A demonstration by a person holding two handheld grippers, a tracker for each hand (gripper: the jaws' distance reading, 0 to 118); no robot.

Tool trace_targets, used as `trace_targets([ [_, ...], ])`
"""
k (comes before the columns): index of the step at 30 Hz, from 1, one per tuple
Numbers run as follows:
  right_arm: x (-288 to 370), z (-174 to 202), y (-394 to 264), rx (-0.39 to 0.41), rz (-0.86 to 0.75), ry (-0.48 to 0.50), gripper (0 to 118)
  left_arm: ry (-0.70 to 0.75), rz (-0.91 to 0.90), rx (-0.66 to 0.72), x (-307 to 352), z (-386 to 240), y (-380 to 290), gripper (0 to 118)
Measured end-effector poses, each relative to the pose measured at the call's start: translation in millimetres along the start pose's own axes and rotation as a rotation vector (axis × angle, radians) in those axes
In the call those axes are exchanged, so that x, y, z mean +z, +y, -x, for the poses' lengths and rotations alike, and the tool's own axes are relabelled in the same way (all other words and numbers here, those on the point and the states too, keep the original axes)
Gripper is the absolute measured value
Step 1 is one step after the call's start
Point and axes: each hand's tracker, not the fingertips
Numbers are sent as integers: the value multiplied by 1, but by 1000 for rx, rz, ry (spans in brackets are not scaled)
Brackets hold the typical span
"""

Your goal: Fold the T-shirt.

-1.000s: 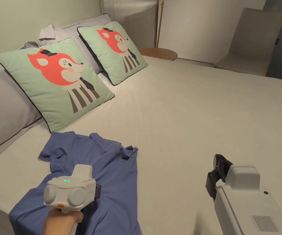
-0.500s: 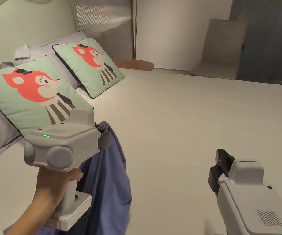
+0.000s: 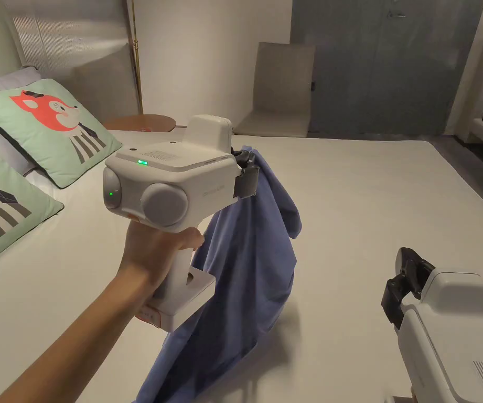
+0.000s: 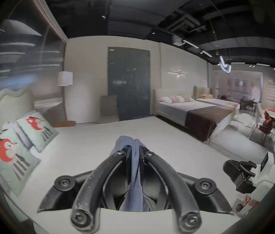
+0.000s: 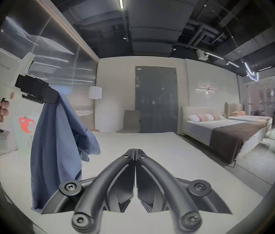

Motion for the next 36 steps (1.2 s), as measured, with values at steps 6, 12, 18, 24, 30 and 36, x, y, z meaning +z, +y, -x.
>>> trace_targets([
  [6,13,-36,-5,3,18,-79,1,-149,105,51,-39,-39,-42,5],
  [12,16,-49,-18,1,49,-109,1,-182,346,98,-74,-41,-130,5],
  [18,15,-42,-29,-5,83,-96,1,-108,593,32,-97,-38,-225,5],
  [24,15,-27,-30,-5,107,-71,1,-47,654,83,-100,-32,-248,11],
  [30,16,-22,-19,1,89,-60,1,-17,509,93,-67,-35,-204,108],
  [36,18,-10,-3,3,52,-48,1,65,214,122,-18,-4,-152,107],
])
